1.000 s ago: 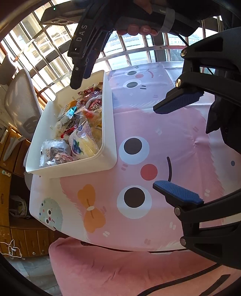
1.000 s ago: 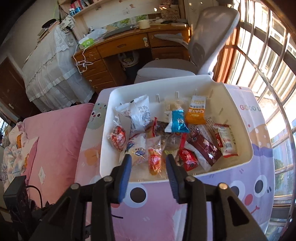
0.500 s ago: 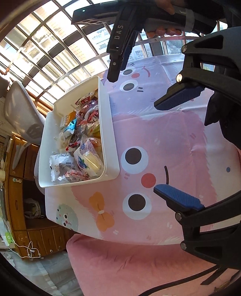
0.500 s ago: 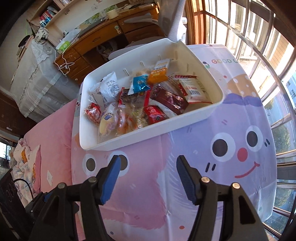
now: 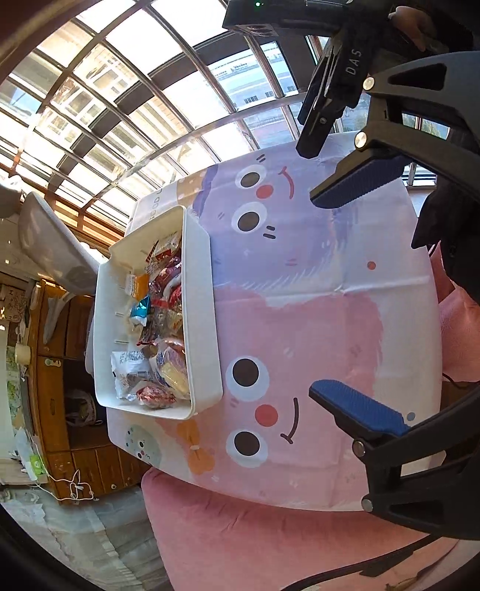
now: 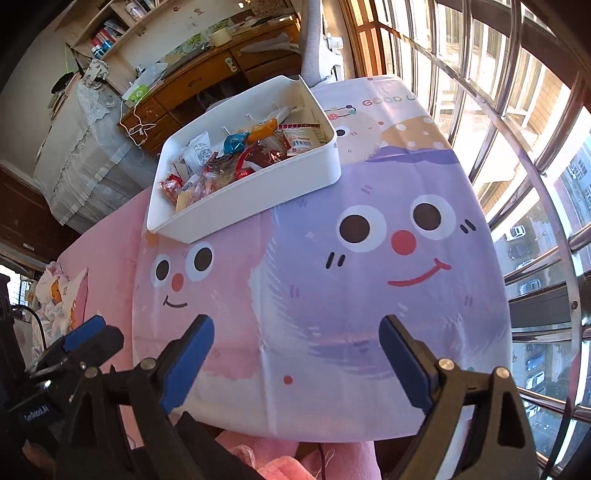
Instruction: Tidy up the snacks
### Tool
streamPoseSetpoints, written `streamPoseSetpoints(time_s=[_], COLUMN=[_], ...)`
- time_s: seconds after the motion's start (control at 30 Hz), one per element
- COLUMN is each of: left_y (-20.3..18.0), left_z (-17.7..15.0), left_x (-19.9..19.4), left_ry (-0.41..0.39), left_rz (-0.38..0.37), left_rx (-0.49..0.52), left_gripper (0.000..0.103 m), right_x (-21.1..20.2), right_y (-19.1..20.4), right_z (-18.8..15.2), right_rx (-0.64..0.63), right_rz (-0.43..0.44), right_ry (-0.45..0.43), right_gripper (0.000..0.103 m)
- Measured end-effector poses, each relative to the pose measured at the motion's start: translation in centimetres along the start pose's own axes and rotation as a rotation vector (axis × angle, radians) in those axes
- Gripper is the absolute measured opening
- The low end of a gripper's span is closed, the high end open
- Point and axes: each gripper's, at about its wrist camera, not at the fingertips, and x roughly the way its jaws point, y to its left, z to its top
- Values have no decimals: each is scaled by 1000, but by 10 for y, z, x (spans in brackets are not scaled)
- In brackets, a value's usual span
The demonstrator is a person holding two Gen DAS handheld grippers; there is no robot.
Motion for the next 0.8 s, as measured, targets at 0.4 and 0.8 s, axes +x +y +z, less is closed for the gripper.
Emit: streamPoseSetpoints(time_s=[0.4, 0.8], left_y=[-63, -80], left_z=[-16, -29], left_x=[-59, -100], left_ry=[-73, -161], left_rz=[112, 249], left_rx=[75, 35], left_gripper=[102, 102], right_x=[-71, -122], right_y=[-11, 18], right_z=[-29, -53], right_rx=[-139, -195], right_rz=[4, 23], right_ry=[-24, -92], right_gripper=[98, 99])
